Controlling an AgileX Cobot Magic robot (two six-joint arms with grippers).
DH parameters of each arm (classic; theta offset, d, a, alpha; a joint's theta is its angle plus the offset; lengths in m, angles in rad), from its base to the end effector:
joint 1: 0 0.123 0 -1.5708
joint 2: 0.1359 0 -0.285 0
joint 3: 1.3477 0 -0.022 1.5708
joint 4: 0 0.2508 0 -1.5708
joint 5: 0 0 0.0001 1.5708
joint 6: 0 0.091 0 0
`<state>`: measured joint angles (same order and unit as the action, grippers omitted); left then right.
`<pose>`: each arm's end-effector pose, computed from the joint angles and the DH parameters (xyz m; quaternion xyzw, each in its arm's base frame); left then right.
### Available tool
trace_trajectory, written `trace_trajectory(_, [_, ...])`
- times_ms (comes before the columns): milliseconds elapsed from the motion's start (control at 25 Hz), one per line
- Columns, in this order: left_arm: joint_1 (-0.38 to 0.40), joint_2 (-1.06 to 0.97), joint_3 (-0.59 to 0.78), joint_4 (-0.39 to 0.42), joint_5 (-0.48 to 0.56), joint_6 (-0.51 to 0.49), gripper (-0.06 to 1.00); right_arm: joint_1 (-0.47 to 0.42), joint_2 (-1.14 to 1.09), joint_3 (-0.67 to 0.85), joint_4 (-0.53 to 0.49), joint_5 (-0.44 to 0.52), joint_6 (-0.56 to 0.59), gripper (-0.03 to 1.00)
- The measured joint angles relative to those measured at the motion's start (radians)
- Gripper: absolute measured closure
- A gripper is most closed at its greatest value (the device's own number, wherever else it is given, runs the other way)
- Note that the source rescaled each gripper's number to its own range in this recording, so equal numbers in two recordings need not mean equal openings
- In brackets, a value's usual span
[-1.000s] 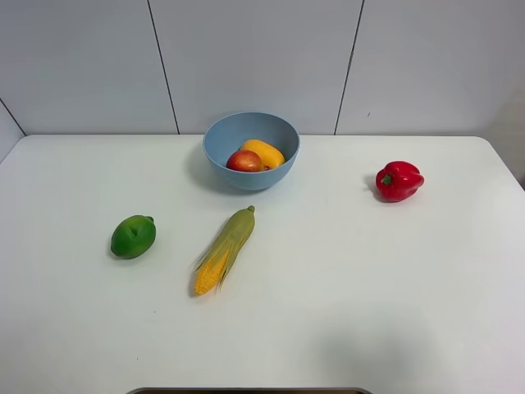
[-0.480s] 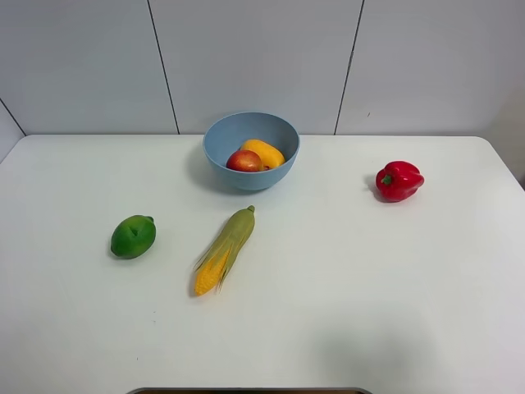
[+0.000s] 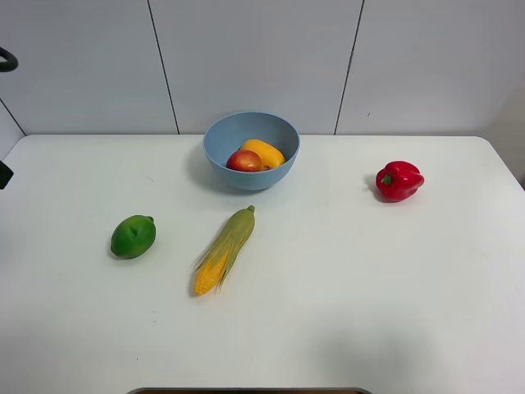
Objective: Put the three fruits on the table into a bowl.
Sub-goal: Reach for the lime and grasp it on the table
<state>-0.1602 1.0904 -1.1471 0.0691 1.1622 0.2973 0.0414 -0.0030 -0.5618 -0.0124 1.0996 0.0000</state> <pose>0.1949 -0.0256 0.3717 0.2225 0.9354 0.0528 0.2696 -0.0144 -0.0016 0.2910 -0.0170 0.8462 0.0048 0.5325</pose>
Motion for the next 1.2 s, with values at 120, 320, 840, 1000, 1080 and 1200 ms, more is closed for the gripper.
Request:
trace_trajectory(120, [-0.001, 0.066, -0.022, 0.008, -0.016, -0.001, -0.06, 0.000, 0.000, 0.000, 0.000, 0.000, 0.000, -0.03])
trace_trajectory(320, [-0.005, 0.166, -0.030, 0.011, -0.046, 0.017, -0.06, 0.000, 0.000, 0.000, 0.000, 0.000, 0.000, -0.03])
trace_trajectory(840, [-0.127, 0.373, -0.033, 0.011, -0.199, 0.048, -0.06, 0.000, 0.000, 0.000, 0.000, 0.000, 0.000, -0.03])
trace_trajectory(1000, [-0.127, 0.431, -0.034, 0.014, -0.227, 0.048, -0.06, 0.000, 0.000, 0.000, 0.000, 0.000, 0.000, -0.03])
trace_trajectory(1080, [-0.127, 0.460, -0.034, 0.014, -0.254, 0.048, -0.06, 0.000, 0.000, 0.000, 0.000, 0.000, 0.000, -0.03])
trace_trajectory(1200, [-0.127, 0.502, -0.034, 0.014, -0.275, 0.048, -0.06, 0.000, 0.000, 0.000, 0.000, 0.000, 0.000, -0.03])
